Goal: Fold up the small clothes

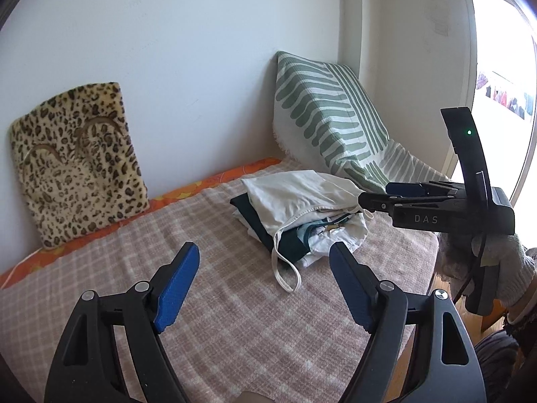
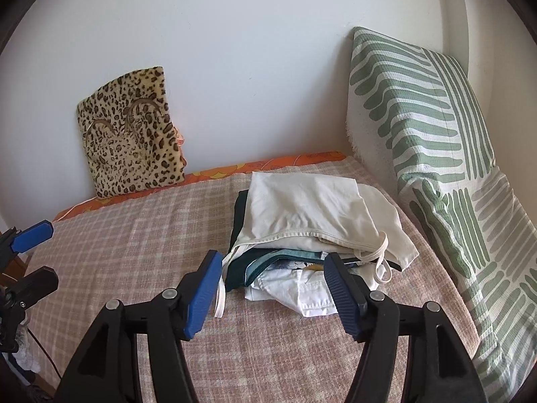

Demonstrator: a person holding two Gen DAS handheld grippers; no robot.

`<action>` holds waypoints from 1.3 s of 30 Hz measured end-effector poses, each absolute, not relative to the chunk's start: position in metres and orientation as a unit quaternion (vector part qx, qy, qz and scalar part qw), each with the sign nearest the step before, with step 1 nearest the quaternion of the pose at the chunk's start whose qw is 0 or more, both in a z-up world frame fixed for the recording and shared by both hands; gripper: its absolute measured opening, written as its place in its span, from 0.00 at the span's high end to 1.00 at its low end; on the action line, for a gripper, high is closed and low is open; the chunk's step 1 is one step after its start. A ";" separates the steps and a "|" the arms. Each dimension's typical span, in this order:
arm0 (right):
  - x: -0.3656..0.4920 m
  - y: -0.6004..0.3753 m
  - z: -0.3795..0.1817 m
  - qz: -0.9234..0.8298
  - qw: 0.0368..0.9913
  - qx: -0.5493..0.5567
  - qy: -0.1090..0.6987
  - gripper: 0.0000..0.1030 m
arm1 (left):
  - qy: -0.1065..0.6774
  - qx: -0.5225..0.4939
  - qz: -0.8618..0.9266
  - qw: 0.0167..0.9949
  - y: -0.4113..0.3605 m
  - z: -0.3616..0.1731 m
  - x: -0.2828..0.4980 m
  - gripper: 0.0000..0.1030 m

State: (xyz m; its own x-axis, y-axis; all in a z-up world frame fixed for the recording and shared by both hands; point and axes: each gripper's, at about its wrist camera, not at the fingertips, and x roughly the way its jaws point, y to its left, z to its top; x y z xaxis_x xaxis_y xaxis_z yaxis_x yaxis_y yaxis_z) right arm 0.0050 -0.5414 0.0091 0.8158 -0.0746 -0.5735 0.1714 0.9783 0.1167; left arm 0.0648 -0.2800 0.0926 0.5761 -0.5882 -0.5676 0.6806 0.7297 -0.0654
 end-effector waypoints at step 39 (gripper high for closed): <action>-0.031 -0.494 -0.030 -0.161 0.954 0.104 0.229 0.00 | 0.296 0.121 -0.288 0.903 -0.232 0.025 0.021 0.02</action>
State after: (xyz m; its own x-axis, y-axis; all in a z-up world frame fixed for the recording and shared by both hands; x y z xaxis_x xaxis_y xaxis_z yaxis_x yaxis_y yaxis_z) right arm -0.0311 -0.4942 -0.0297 0.8434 -0.2591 -0.4707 0.3541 0.9269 0.1242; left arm 0.0211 -0.2317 0.0253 0.6591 -0.4491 -0.6032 0.5917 0.8048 0.0474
